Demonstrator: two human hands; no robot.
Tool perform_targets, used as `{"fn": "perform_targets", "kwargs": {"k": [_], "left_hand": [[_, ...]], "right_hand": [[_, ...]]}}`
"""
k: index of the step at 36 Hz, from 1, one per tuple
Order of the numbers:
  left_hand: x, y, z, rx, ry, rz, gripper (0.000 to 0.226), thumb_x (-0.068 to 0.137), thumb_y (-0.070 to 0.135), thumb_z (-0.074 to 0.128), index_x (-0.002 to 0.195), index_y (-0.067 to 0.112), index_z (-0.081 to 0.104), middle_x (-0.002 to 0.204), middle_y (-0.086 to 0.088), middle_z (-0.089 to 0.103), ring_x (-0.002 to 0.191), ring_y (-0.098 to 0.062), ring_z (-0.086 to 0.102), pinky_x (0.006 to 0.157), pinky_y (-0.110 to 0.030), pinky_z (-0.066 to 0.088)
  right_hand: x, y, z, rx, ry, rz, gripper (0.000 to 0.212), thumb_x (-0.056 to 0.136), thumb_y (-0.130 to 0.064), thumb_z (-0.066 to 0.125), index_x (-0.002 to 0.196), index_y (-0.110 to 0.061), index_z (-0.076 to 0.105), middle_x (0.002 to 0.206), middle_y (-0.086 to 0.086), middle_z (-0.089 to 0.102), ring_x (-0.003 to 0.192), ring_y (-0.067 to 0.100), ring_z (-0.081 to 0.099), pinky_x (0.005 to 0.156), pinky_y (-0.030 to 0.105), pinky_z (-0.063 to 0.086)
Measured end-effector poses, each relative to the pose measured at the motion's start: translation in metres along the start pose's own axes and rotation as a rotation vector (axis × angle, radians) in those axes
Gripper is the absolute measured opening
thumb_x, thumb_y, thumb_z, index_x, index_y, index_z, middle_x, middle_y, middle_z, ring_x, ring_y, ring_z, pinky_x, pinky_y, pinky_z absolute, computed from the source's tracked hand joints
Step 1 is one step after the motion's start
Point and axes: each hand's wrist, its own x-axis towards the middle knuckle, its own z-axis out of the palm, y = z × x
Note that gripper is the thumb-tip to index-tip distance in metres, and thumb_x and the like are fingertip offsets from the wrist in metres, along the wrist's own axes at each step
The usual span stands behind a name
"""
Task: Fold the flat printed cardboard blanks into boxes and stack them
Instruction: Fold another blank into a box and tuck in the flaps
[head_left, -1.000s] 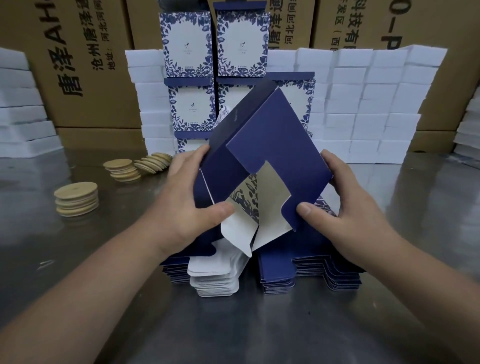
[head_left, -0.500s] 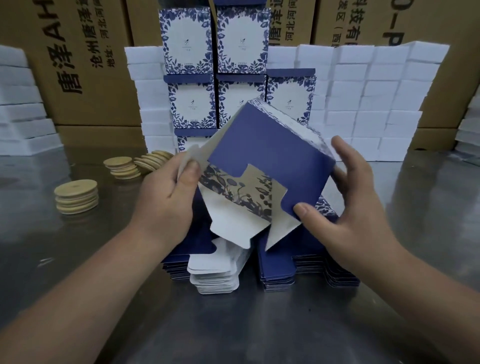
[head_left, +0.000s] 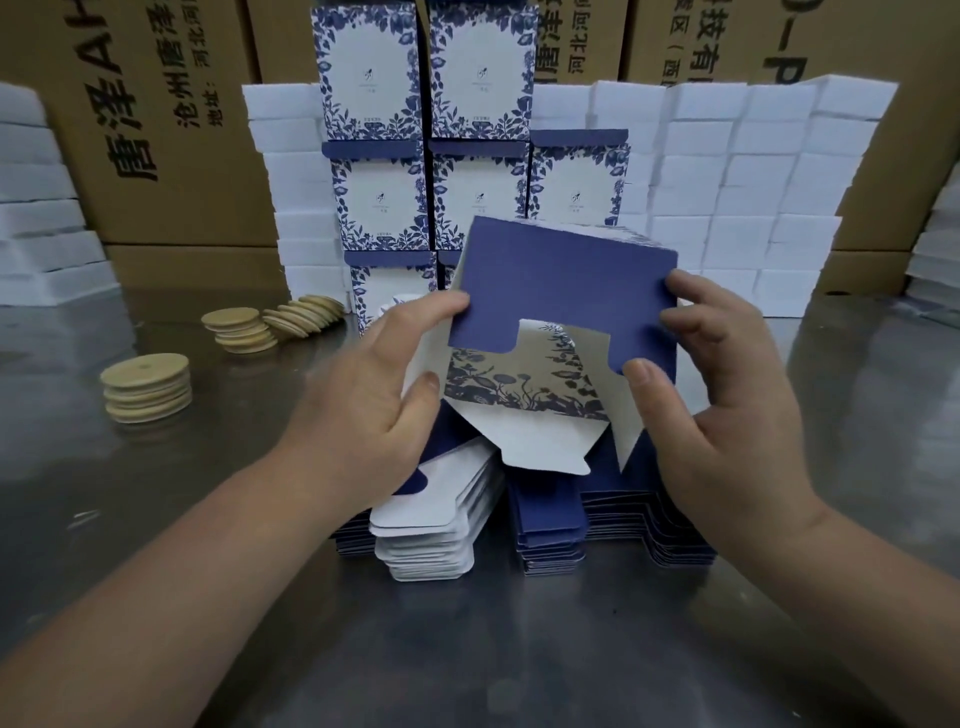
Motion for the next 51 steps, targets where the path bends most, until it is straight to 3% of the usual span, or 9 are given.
{"fn": "perform_targets", "kwargs": {"k": [6,19,23,29,32,38,42,46,51], "left_hand": [[0.0,-0.004,0.0,0.109,0.023,-0.031,0.046,0.084,0.003,0.047,0.126,0.022,0.051,0.073,0.027,0.042,0.066,0.028,0.042,0.062,0.005,0.027],[0.0,-0.001,-0.002,0.083,0.09,-0.16,0.049,0.081,0.018,0.041,0.118,0.049,0.033,0.054,0.014,0.045,0.052,0.005,0.049,0.047,-0.024,0.023],[0.0,0.001,-0.002,0.016,0.076,-0.156,0.055,0.078,0.024,0.038,0.113,0.063,0.022,0.094,0.048,0.044,0.07,0.001,0.053,0.055,-0.027,0.034],[0.0,0.003,-0.001,0.013,0.048,-0.08,0.061,0.08,0.023,0.04,0.118,0.063,0.017,0.116,0.02,0.041,0.087,-0.008,0.048,0.076,-0.029,0.031],[0.0,-0.001,0.0,-0.02,0.031,-0.072,0.06,0.08,0.023,0.042,0.121,0.058,0.017,0.112,0.047,0.038,0.091,0.006,0.044,0.078,-0.025,0.03],[0.001,-0.004,0.001,-0.038,0.012,-0.067,0.054,0.081,0.027,0.044,0.123,0.054,0.023,0.109,0.052,0.039,0.095,0.016,0.046,0.084,-0.031,0.038],[0.0,-0.005,0.002,-0.009,0.016,-0.047,0.046,0.083,0.043,0.038,0.128,0.049,0.032,0.113,0.024,0.05,0.097,0.006,0.049,0.083,-0.026,0.041],[0.0,-0.006,0.002,0.021,0.001,0.032,0.05,0.085,0.047,0.035,0.133,0.039,0.026,0.119,0.033,0.035,0.099,0.022,0.036,0.085,0.005,0.026],[0.001,-0.008,0.002,-0.009,-0.053,0.044,0.054,0.084,0.048,0.034,0.134,0.036,0.017,0.125,0.038,0.025,0.111,0.03,0.025,0.091,0.005,0.021]], "right_hand": [[-0.001,0.001,0.001,-0.117,-0.072,-0.012,0.045,0.076,-0.025,0.063,0.117,-0.027,0.046,0.138,-0.013,0.034,0.124,-0.02,0.029,0.087,0.013,0.044],[0.004,0.004,-0.002,-0.06,-0.06,-0.05,0.047,0.076,0.001,0.05,0.114,-0.027,0.046,0.14,-0.017,0.029,0.129,0.0,0.041,0.095,0.006,0.035],[0.002,0.006,-0.003,-0.198,-0.085,-0.121,0.037,0.076,0.01,0.047,0.108,0.002,0.063,0.136,0.005,0.036,0.124,-0.005,0.035,0.095,-0.001,0.027],[0.004,0.001,-0.005,-0.294,-0.146,-0.12,0.047,0.083,-0.012,0.033,0.117,0.002,0.062,0.139,0.003,0.035,0.122,0.015,0.041,0.094,0.007,0.03],[0.003,-0.003,-0.004,-0.37,-0.175,-0.134,0.051,0.081,-0.014,0.03,0.118,-0.001,0.063,0.139,0.003,0.038,0.117,0.017,0.046,0.084,0.013,0.035],[0.007,-0.011,-0.003,-0.56,-0.179,-0.194,0.051,0.078,-0.012,0.031,0.112,0.0,0.067,0.132,0.02,0.054,0.102,0.033,0.065,0.081,0.055,0.05],[0.008,-0.013,-0.004,-0.619,-0.228,-0.195,0.05,0.078,-0.011,0.031,0.109,-0.001,0.069,0.128,0.019,0.058,0.075,0.038,0.067,0.07,0.045,0.052],[0.011,-0.016,-0.003,-0.63,-0.3,-0.14,0.046,0.072,0.002,0.045,0.112,0.0,0.067,0.132,0.02,0.055,0.067,0.04,0.063,0.068,0.044,0.05],[0.013,-0.021,-0.004,-0.707,-0.382,-0.119,0.049,0.07,-0.002,0.048,0.116,0.0,0.065,0.134,0.022,0.053,0.066,0.035,0.06,0.066,0.04,0.046]]}}
